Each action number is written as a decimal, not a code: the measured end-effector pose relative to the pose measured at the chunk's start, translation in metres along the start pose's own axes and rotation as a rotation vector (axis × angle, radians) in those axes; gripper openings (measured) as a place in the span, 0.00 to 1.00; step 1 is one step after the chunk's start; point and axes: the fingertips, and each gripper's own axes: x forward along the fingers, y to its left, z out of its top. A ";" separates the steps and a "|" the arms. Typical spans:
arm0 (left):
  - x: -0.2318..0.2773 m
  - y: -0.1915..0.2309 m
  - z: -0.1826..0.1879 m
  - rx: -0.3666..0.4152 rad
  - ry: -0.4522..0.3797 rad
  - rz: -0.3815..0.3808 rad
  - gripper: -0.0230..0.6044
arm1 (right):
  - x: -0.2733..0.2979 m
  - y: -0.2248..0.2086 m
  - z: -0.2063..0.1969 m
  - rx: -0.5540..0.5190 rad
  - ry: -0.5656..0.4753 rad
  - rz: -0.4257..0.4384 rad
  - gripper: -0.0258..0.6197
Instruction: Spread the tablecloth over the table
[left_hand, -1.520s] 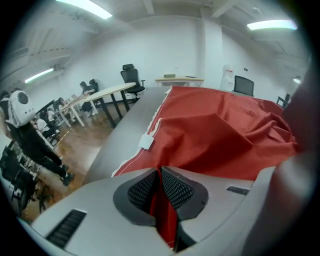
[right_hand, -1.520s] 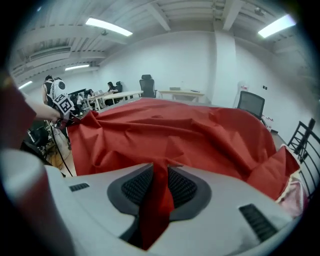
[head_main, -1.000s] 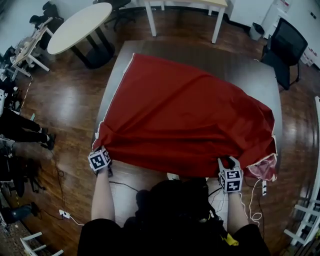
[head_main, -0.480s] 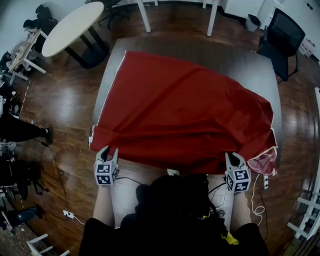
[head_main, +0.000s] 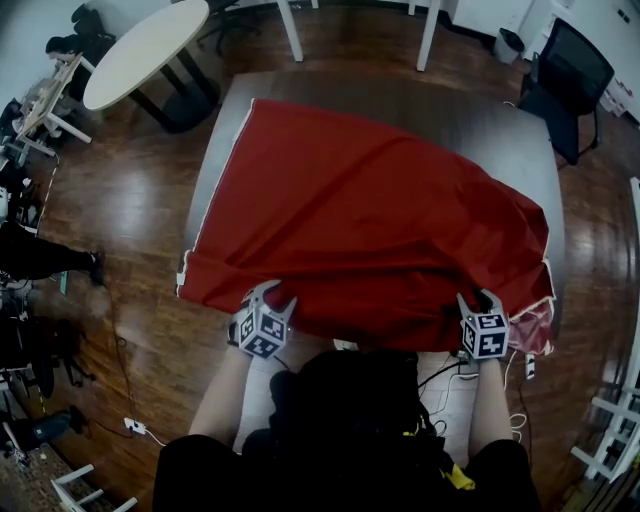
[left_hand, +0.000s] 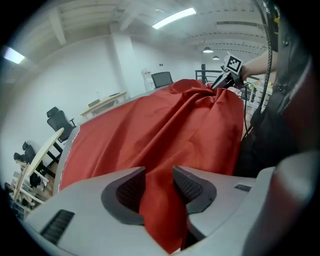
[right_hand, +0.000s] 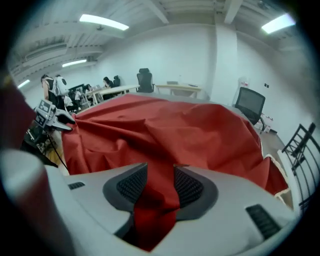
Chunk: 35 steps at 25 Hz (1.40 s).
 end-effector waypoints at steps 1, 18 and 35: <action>0.005 0.005 0.001 -0.015 0.011 -0.002 0.30 | 0.009 -0.003 -0.005 -0.016 0.035 -0.021 0.31; 0.056 0.061 0.021 -0.307 0.151 0.073 0.18 | 0.088 -0.045 0.051 0.020 0.020 -0.037 0.17; 0.114 0.158 0.072 -0.380 0.163 0.278 0.11 | 0.142 -0.074 0.142 -0.027 -0.112 -0.046 0.13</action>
